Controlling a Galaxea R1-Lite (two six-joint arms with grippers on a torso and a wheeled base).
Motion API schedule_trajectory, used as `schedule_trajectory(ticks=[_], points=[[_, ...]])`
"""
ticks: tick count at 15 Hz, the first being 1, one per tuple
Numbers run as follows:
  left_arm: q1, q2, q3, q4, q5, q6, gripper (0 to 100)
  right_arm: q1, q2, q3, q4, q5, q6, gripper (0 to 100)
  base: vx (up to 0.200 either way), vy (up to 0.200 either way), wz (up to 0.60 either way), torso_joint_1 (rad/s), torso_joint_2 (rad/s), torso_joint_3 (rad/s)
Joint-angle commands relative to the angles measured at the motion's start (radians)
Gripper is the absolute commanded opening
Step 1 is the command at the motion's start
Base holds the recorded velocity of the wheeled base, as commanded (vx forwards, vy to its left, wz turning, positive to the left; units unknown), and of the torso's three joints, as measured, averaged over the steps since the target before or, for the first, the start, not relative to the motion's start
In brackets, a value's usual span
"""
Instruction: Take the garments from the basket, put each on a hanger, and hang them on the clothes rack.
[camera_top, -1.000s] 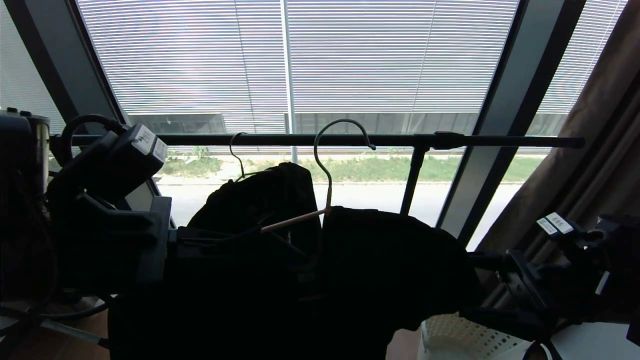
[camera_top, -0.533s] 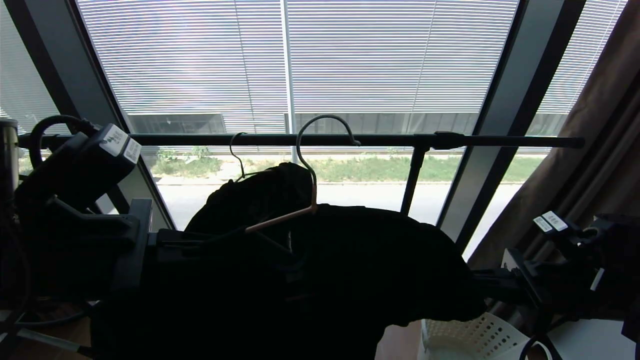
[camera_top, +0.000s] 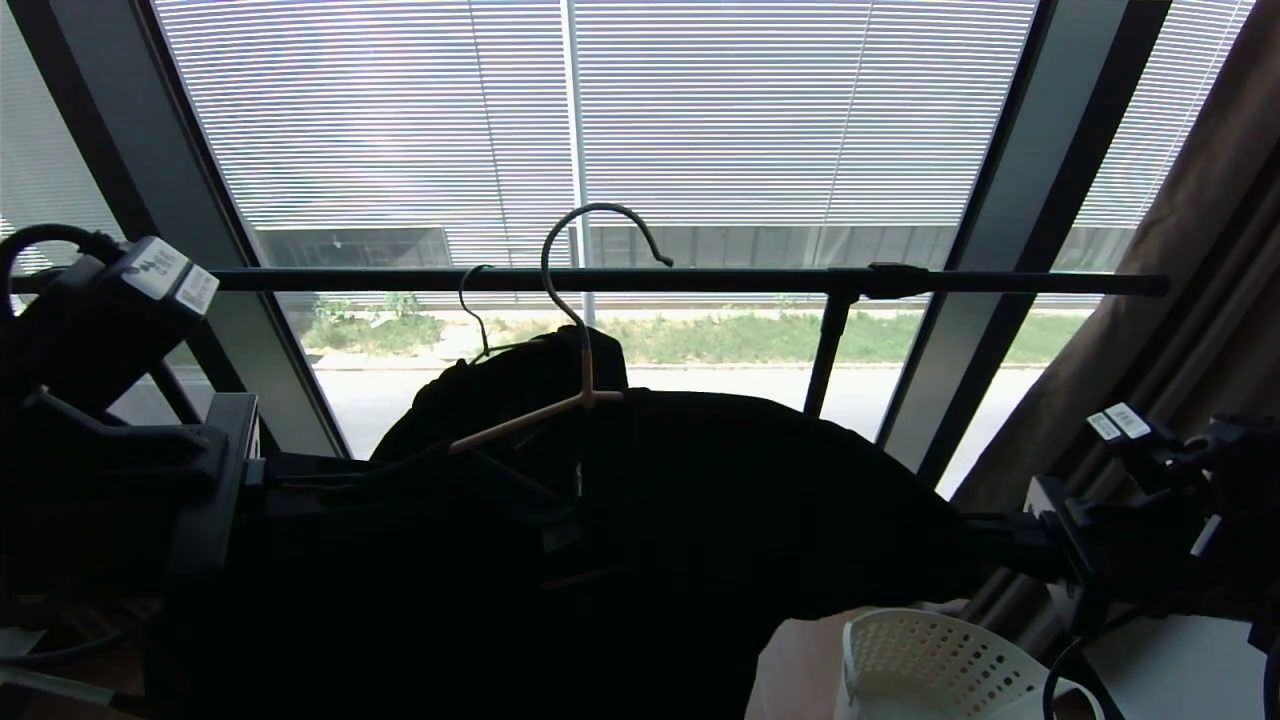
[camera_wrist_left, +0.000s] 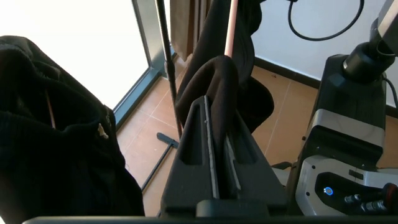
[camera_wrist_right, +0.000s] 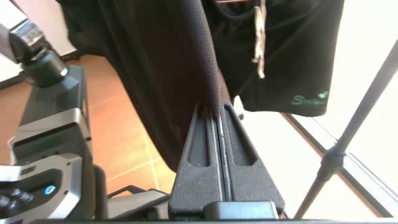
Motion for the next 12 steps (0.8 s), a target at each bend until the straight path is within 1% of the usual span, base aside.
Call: schedule_trajectory(ticks=[1,7,10,12], points=[[0.015,-0.013,0.004,-0.001,0.0,0.0,0,-0.019,0.013,-0.011,0.0,0.0,0.0,0,0.0,0.0,0.0,0.0,0.0,0.0],[0.058,-0.038,0.016,0.001,-0.006,-0.001,0,-0.065,0.028,-0.037,0.0,0.0,0.001,0,0.0,0.0,0.0,0.0,0.0,0.0],[0.124,-0.055,0.033,0.001,-0.067,-0.001,0,-0.085,0.044,-0.05,0.0,0.0,0.001,0,0.0,0.0,0.0,0.0,0.0,0.0],[0.139,-0.056,0.041,-0.001,-0.067,-0.001,0,-0.088,0.051,-0.051,0.0,0.0,0.0,0,0.0,0.0,0.0,0.0,0.0,0.0]])
